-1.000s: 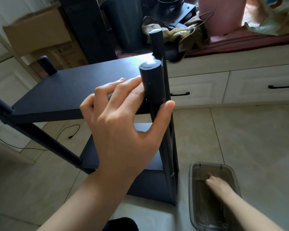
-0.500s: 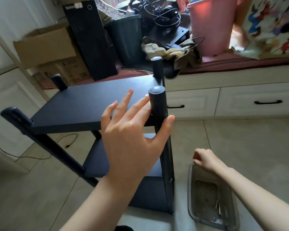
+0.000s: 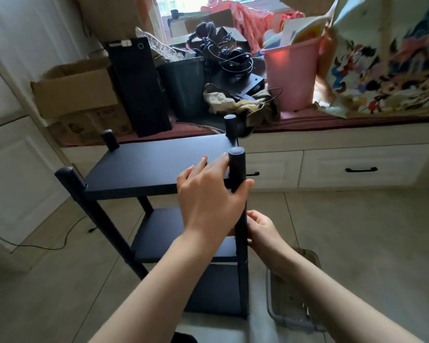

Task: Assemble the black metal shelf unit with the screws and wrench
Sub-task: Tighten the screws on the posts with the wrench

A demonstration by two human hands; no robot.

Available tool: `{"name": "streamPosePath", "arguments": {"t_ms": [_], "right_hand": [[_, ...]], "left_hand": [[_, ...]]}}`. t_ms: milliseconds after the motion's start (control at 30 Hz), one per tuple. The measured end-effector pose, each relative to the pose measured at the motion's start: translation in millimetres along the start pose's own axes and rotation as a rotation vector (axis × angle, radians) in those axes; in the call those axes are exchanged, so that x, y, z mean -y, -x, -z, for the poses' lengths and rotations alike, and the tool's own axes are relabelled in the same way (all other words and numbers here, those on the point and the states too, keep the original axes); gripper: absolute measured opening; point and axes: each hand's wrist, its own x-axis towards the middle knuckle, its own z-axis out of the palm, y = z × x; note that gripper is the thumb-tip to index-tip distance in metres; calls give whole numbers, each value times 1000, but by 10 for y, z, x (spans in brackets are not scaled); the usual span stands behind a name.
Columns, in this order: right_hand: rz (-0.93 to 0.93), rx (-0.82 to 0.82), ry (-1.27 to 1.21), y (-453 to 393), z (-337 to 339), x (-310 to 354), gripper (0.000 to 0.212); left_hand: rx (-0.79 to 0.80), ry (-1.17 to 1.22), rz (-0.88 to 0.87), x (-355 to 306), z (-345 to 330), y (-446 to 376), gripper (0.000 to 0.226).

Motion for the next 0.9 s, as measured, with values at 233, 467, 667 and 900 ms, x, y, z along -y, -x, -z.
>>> {"name": "streamPosePath", "arguments": {"t_ms": [233,467,667,900], "right_hand": [[9,-78,-33,-38,-322,225,26],[99,-37,148,-293,-940,644,17],[178,69,277,-513,-1556,798,16],[240,146,467,-639,-2212,727,10]], "left_hand": [[56,100,162,7,236,-219,31],[-117,236,280,575,759,-483,30],[-309,288,392,1165,1099,-450,36],[-475,414,544,1900,1342,-233,28]]}}
